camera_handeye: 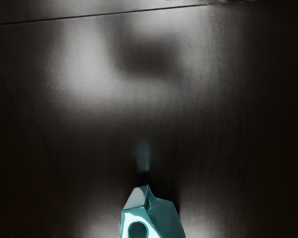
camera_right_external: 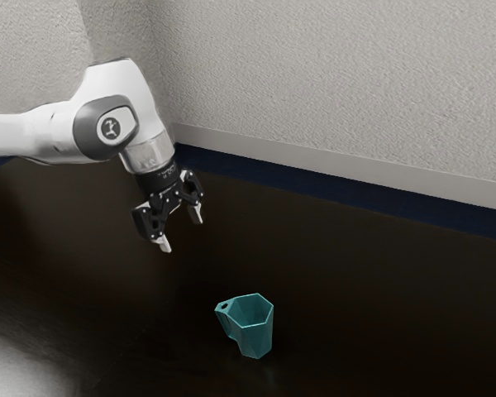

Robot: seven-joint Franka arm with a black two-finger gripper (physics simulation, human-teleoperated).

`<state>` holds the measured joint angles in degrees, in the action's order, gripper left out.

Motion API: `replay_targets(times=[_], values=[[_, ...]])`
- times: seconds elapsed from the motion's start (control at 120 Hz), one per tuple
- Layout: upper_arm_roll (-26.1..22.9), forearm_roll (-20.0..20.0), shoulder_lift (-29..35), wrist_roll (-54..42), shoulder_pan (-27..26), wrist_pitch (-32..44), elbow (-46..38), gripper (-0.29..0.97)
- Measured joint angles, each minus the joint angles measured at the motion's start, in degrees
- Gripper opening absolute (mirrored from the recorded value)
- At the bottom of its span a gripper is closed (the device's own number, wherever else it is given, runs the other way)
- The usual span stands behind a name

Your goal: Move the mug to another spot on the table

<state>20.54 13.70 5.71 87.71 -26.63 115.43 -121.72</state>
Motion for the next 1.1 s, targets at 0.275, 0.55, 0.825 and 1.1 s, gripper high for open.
replay_targets(times=[0.275,0.55,0.825,1.1], values=[[0.1,-3.9,0.8,13.6,-3.1,9.7,-7.7,0.68],[0.1,-4.7,-3.4,21.6,-4.9,18.2,-10.9,0.68],[1.8,-4.5,-3.7,22.4,-5.8,25.8,-17.0,0.68],[2.6,-3.9,-6.5,17.2,-3.1,30.3,-17.7,0.68]])
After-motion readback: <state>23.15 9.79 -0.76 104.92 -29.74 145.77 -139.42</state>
